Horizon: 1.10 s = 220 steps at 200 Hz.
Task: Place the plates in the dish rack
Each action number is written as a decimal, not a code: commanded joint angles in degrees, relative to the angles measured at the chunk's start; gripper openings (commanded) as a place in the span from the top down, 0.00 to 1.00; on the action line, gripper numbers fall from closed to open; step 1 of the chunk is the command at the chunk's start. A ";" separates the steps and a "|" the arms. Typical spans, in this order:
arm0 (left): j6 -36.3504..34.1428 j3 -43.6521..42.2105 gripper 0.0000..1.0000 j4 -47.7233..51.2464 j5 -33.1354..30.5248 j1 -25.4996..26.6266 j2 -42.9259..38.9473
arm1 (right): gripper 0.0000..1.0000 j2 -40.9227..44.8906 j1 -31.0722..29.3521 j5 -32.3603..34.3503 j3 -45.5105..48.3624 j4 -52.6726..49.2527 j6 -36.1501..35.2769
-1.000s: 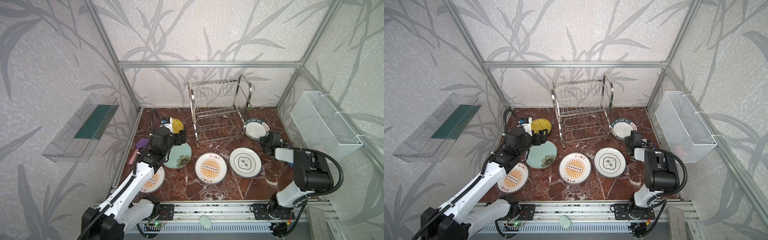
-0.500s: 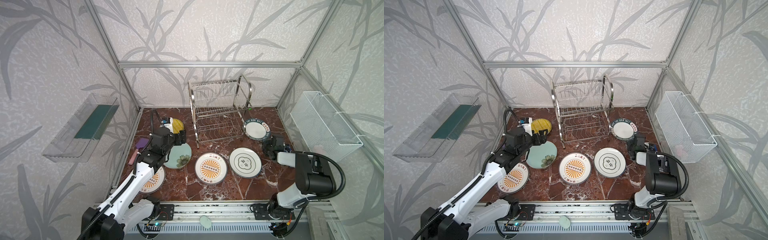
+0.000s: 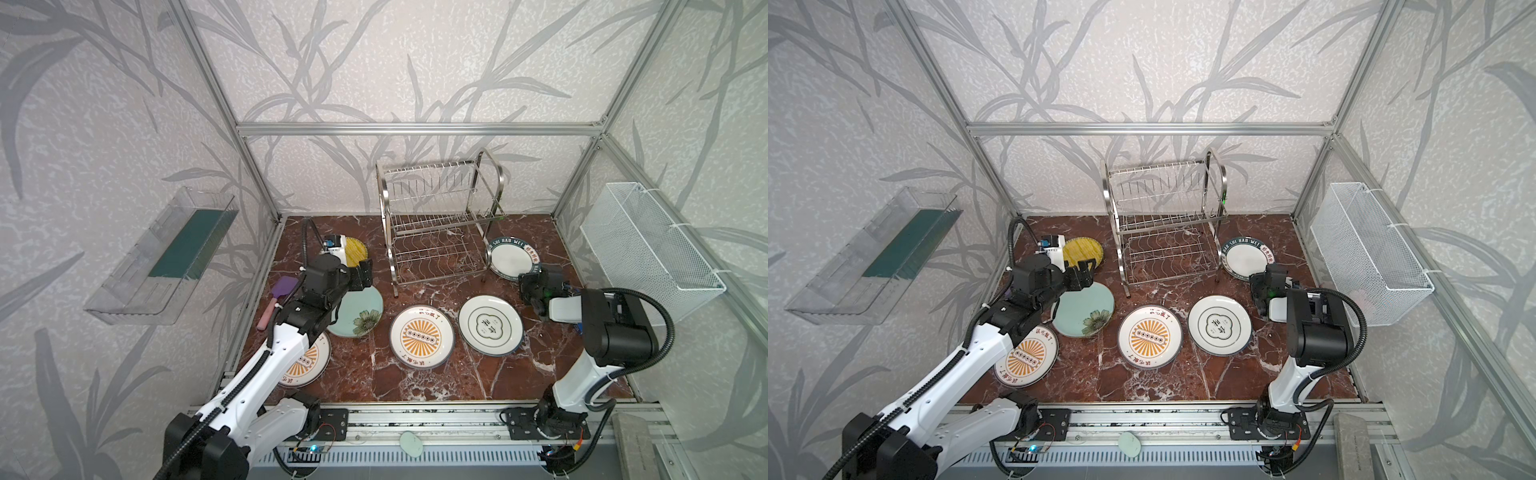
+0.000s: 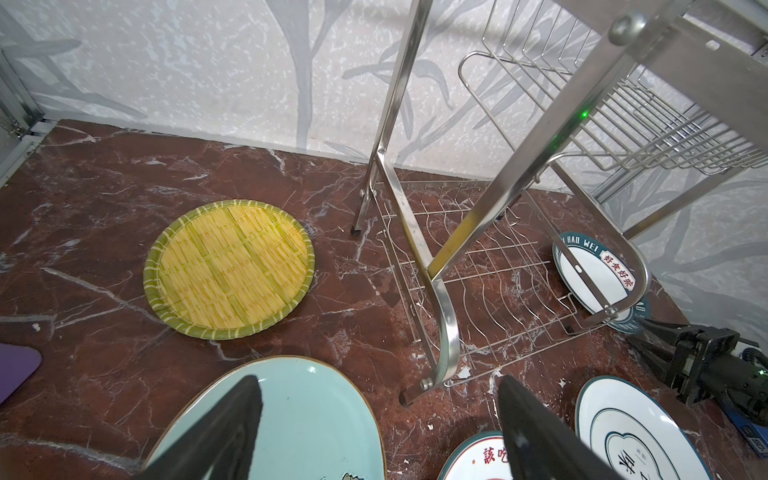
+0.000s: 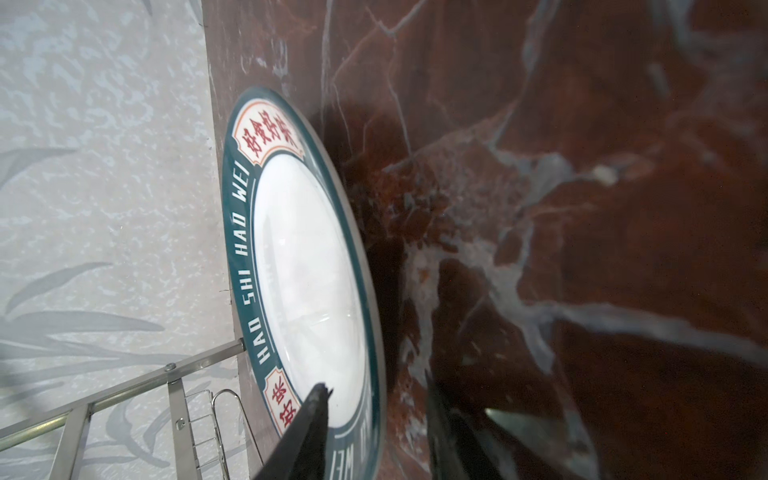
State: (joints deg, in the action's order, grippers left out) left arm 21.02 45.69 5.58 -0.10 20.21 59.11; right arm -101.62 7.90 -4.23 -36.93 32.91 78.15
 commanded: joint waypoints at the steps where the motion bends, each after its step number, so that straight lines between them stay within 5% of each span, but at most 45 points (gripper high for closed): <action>1: -0.62 1.02 0.13 -0.16 -0.74 0.27 0.27 | 0.60 -2.64 0.23 -0.39 -1.10 -3.61 0.30; 52: -0.89 1.38 0.13 0.56 -0.25 0.26 0.63 | 0.62 -5.41 0.27 -0.51 -4.25 -5.72 0.25; 165: -1.32 1.33 0.13 0.82 -0.02 0.24 0.59 | 0.98 -4.27 0.24 -0.26 -2.55 -2.45 -0.98; 220: -1.25 1.28 0.13 0.13 0.43 0.27 0.83 | 1.00 -0.10 0.27 1.96 0.03 -1.57 -1.59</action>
State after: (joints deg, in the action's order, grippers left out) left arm 20.14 45.69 5.89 -0.01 20.21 59.61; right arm -104.29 7.94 -4.71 -39.22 34.22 77.93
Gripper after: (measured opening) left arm 0.866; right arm 0.076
